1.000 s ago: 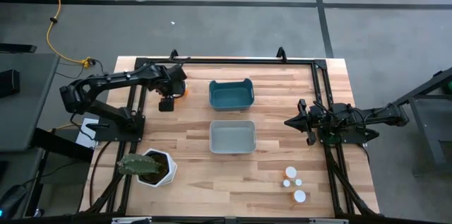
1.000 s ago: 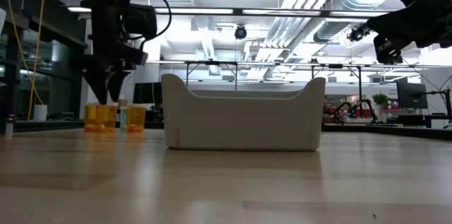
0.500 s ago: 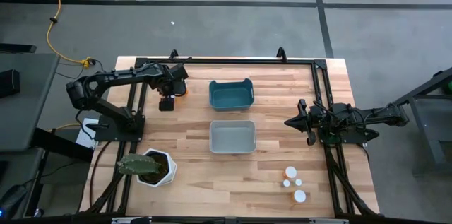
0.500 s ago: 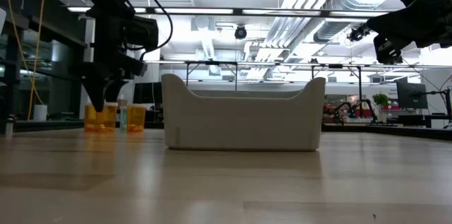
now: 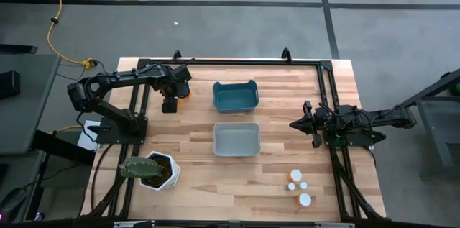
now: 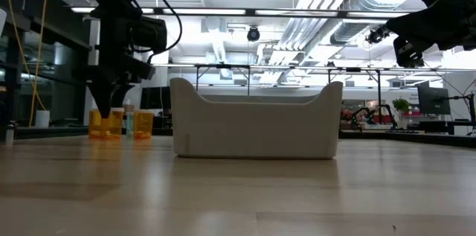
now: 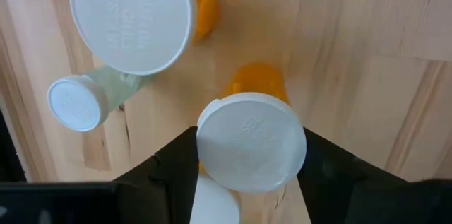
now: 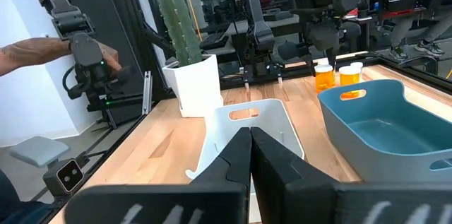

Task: Pick and place medicine bottles into bin by pill shape (circle, oval)
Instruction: Put the orange capsule bottle into the blue bin

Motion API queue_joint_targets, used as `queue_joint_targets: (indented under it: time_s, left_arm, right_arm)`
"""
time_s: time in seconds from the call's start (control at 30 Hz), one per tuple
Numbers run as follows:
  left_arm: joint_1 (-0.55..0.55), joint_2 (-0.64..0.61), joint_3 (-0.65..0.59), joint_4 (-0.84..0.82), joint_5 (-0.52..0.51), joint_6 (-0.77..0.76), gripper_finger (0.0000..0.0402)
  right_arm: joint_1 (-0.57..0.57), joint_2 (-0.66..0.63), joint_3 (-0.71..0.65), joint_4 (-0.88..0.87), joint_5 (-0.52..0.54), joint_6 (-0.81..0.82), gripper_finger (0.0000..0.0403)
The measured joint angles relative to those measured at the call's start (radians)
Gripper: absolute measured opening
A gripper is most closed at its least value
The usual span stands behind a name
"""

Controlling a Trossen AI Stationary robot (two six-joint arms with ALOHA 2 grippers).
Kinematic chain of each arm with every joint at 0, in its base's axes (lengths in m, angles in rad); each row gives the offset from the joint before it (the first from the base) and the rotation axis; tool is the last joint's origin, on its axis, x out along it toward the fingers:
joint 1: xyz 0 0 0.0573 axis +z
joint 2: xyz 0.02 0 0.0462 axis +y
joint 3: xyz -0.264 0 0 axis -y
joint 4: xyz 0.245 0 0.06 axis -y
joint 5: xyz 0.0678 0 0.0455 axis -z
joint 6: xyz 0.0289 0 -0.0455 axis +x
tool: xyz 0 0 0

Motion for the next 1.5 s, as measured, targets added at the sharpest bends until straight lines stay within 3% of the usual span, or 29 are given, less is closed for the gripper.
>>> queue_joint_targets:
  time_s: [0.23, 0.47, 0.7, 0.87, 1.1, 1.5]
  left_arm:
    - [0.000, 0.001, 0.054, -0.062, 0.010, -0.022, 0.0190]
    - [-0.021, -0.038, 0.133, -0.126, 0.095, -0.079, 0.0182]
    - [-0.114, -0.117, 0.245, -0.139, 0.123, -0.117, 0.0185]
    - [-0.206, -0.117, 0.358, -0.121, 0.089, -0.167, 0.0186]
    - [-0.285, 0.016, 0.521, -0.116, 0.058, -0.177, 0.0187]
    - [-0.284, 0.400, 0.805, -0.149, 0.043, -0.088, 0.0187]
  right_arm:
    - [0.000, 0.000, 0.000, 0.000, 0.000, 0.000, 0.0000]
    - [0.000, 0.000, 0.000, 0.000, 0.000, 0.000, 0.0000]
    - [0.000, 0.000, 0.000, 0.000, 0.000, 0.000, 0.0000]
    - [0.000, 0.000, 0.000, 0.000, 0.000, 0.000, 0.0000]
    - [0.000, 0.000, 0.000, 0.000, 0.000, 0.000, 0.0000]
    - [0.000, 0.000, 0.000, 0.000, 0.000, 0.000, 0.0000]
